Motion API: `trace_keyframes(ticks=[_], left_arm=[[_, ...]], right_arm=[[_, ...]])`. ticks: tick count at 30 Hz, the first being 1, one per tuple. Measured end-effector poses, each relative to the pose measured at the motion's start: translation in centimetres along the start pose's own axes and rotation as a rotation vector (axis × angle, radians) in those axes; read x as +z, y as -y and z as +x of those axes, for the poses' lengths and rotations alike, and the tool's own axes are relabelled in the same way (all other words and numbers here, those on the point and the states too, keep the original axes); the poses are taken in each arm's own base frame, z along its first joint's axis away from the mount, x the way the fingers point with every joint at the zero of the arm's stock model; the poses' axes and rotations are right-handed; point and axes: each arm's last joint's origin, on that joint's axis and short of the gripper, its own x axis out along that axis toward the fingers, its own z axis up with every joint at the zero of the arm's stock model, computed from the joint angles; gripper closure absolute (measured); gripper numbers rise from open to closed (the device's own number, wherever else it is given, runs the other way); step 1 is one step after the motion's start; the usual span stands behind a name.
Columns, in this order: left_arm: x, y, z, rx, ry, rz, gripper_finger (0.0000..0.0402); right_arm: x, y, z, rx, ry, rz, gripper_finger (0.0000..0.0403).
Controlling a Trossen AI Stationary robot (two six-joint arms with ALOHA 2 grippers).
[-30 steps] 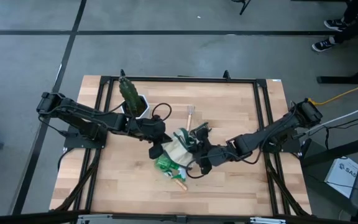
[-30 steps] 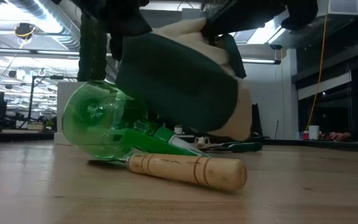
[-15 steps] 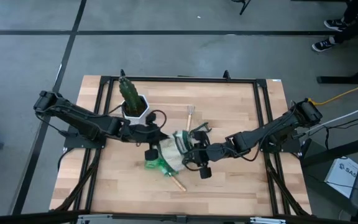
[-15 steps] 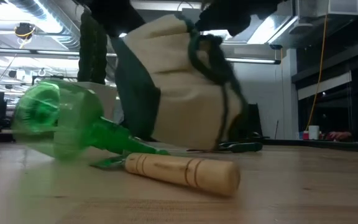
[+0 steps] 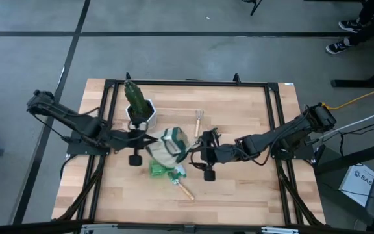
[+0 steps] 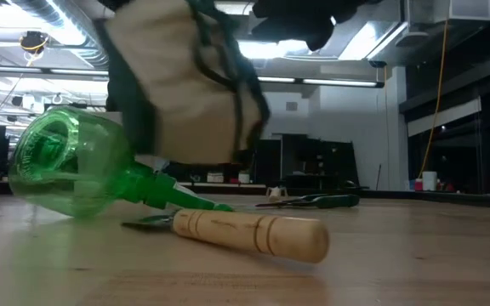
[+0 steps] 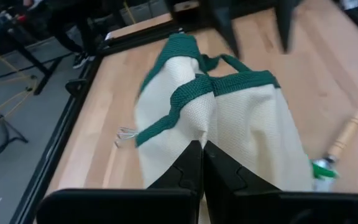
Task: Pick & Place Garden tools in Gardening bag
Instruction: Prepare the gardening bag
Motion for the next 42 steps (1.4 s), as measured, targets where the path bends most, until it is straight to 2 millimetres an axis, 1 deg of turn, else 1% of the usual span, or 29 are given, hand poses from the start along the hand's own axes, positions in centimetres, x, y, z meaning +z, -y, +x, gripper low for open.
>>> trace_keyframes(ticks=[6, 10, 14, 17, 19, 22, 27, 32, 34, 36, 42], left_arm=[[-0.4, -0.5, -3.3, -0.097, 0.054, -0.019, 0.0400], [-0.4, -0.7, -4.2, -0.196, 0.080, -0.036, 0.0400], [-0.4, -0.5, -4.1, -0.226, 0.079, -0.034, 0.0400], [-0.4, -0.3, -3.8, -0.227, 0.073, -0.026, 0.0400], [-0.3, -0.1, -3.6, -0.227, 0.077, -0.018, 0.0400], [0.1, 0.1, -3.2, -0.228, 0.103, -0.007, 0.0400], [0.1, 0.8, -2.3, -0.229, 0.078, 0.021, 0.0400], [0.1, 1.0, -2.1, -0.230, 0.070, 0.025, 0.0400], [0.1, 0.9, -2.1, -0.229, 0.071, 0.025, 0.0400], [0.1, 0.9, -2.2, -0.229, 0.075, 0.022, 0.0400], [0.1, 0.8, -2.3, -0.221, 0.073, -0.011, 0.0395]], right_arm=[[0.4, 0.9, 0.3, -0.034, 0.036, 0.023, 0.0181], [1.4, 2.3, 0.6, -0.064, 0.124, 0.062, 0.0181], [2.3, 3.8, 0.8, -0.096, 0.206, 0.066, 0.0181], [2.8, 4.7, 0.9, -0.043, 0.244, 0.046, 0.0181], [2.9, 5.1, 1.5, 0.011, 0.277, 0.043, 0.0181], [2.4, 5.5, 2.9, 0.037, 0.300, 0.020, 0.0181], [0.7, 6.1, 5.5, 0.010, 0.294, -0.005, 0.0181], [0.0, 6.3, 6.5, 0.083, 0.296, -0.007, 0.0186], [0.0, 6.3, 6.5, 0.099, 0.295, 0.014, 0.0205], [0.0, 6.3, 6.5, 0.105, 0.294, 0.042, 0.0236], [0.1, 6.3, 6.3, 0.119, 0.284, 0.139, 0.0368]])
